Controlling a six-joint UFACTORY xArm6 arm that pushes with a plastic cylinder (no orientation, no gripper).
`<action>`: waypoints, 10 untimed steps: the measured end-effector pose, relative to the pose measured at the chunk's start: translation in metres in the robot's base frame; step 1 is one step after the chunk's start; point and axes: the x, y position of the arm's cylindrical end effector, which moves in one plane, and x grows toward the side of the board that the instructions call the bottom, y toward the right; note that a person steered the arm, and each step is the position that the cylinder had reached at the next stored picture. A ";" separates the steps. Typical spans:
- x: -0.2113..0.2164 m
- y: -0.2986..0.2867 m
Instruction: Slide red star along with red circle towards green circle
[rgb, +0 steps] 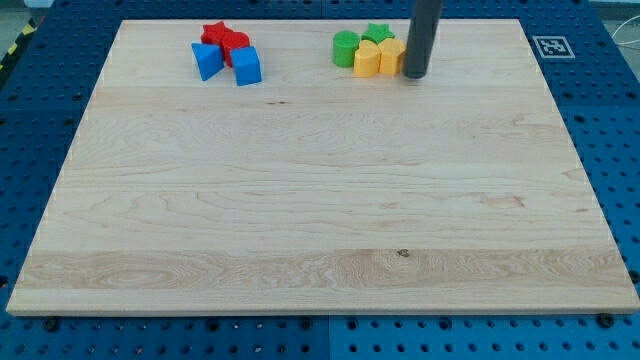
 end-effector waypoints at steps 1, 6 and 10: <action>-0.007 0.041; -0.092 -0.052; -0.091 -0.124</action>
